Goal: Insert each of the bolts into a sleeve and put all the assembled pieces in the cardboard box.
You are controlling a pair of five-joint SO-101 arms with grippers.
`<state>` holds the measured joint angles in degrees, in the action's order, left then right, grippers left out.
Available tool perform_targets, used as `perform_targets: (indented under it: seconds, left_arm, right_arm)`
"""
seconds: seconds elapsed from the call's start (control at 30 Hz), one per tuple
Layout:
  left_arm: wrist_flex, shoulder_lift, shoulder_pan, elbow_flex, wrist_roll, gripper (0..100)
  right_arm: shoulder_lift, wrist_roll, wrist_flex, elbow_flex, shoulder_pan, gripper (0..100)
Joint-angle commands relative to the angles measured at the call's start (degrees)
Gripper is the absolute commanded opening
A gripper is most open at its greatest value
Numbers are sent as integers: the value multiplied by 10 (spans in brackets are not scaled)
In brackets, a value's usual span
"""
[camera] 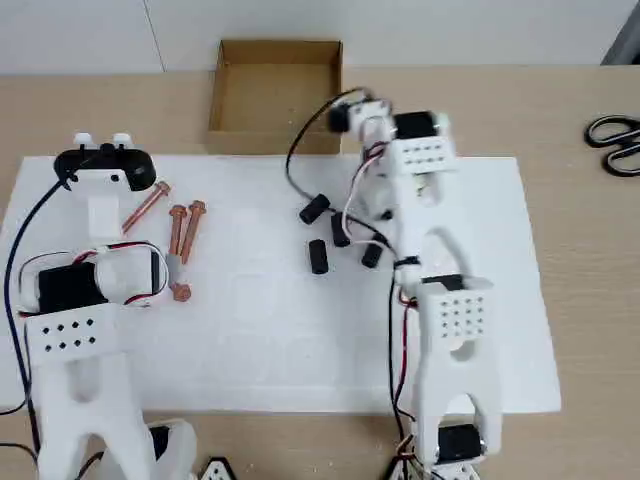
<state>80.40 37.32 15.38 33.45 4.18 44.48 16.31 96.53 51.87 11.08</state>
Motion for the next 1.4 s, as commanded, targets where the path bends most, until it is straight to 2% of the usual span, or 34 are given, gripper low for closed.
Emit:
perform_targets:
  seconds: [0.0,0.2,0.5,0.93,1.13,1.37]
  left_arm:
    - [-7,4,0,-3,-3,215]
    - [-4,4,1,-2,-3,215]
    - [-5,4,0,-1,-3,215]
    - [-6,2,0,-1,-3,215]
    - [-6,1,0,-1,-3,215]
    - [-7,1,0,-1,-3,215]
  right_arm:
    - [-84,4,24,11,-4,39]
    - [-87,-22,29,8,-26,37]
    - [-91,-37,27,-112,-73,39]
    - [-87,-84,22,-201,-61,41]
    - [-87,-82,22,-201,-60,145]
    - [-90,-82,22,-199,-35,155]
